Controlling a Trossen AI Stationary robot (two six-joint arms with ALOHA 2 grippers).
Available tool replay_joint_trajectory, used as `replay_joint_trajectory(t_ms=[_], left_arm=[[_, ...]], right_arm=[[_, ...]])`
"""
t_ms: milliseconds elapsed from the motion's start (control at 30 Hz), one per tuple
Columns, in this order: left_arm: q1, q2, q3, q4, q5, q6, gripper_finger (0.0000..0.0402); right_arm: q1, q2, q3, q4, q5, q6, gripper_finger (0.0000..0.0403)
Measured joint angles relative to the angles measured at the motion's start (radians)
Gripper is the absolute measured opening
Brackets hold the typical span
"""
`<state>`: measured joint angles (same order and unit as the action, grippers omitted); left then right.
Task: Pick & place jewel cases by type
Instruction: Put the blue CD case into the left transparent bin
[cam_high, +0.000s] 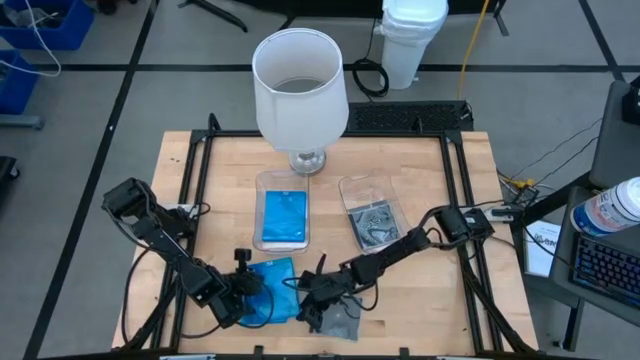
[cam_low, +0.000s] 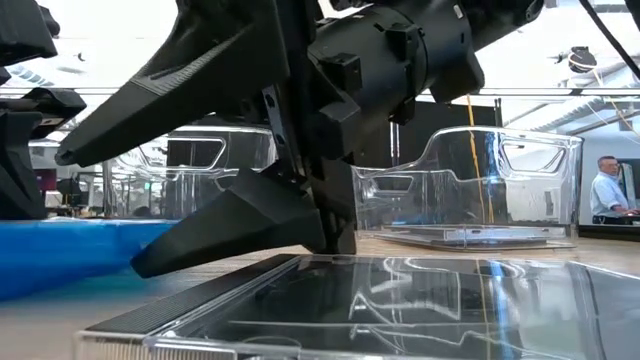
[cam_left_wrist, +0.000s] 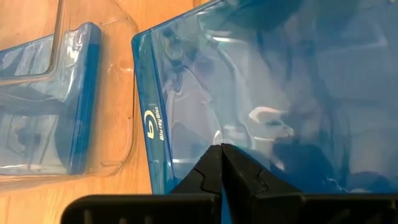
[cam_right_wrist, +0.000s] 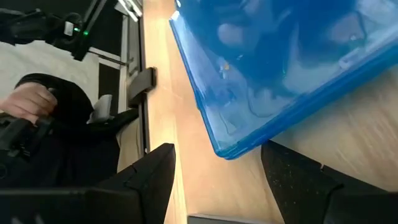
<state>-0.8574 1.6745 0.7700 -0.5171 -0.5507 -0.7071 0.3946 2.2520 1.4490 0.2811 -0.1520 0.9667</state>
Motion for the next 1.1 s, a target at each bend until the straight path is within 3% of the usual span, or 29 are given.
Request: replay_joint_trajectory(t_ms=[333,700,1100], left_arm=[[0.001,0.001,-0.001,0.022,-0.004,0.018,0.001],[0.0,0.001,0.0,0.046,-0.027,0.034,0.0004],[0.0,0.002,-0.001,0.057,-0.068,0.08,0.0011]], right_arm=[[0.0,0.005,0.002,-0.08,0.031,0.071,0.0226],[0.026,0.032,0.0,-0.057,0.044,0.151,0.0226],[0.034,0.032,0.0,-0.021,0.101,0.114,0.0226]])
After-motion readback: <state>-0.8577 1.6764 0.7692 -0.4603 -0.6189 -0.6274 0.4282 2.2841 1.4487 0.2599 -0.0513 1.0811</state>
